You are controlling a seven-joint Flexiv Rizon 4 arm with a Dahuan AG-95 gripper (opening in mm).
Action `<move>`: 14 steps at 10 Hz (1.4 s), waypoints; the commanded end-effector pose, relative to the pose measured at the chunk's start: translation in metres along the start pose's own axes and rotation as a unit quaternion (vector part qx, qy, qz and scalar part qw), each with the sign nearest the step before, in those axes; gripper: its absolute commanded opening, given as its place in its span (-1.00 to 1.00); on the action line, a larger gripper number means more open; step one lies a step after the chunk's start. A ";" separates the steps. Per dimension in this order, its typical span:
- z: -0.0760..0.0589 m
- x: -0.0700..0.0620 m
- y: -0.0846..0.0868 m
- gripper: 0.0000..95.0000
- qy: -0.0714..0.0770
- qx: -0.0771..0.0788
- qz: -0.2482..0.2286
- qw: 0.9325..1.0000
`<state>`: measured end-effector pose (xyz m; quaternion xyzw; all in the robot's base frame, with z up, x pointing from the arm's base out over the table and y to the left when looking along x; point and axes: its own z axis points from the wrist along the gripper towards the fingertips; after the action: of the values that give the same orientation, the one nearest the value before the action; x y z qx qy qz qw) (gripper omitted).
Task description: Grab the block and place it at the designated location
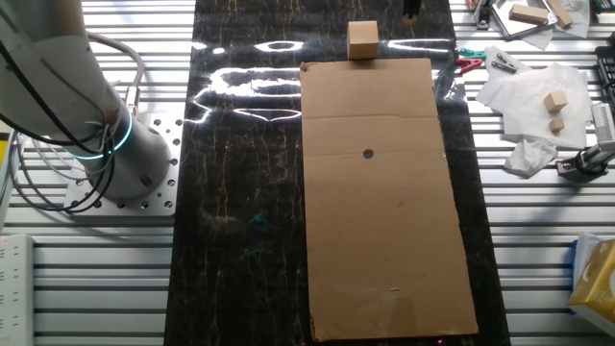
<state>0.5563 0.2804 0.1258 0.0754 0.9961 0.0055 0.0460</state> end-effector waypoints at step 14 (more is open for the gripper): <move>0.000 0.028 0.014 0.20 -0.008 0.001 0.004 1.000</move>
<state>0.5290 0.3002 0.1242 0.0791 0.9955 0.0048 0.0525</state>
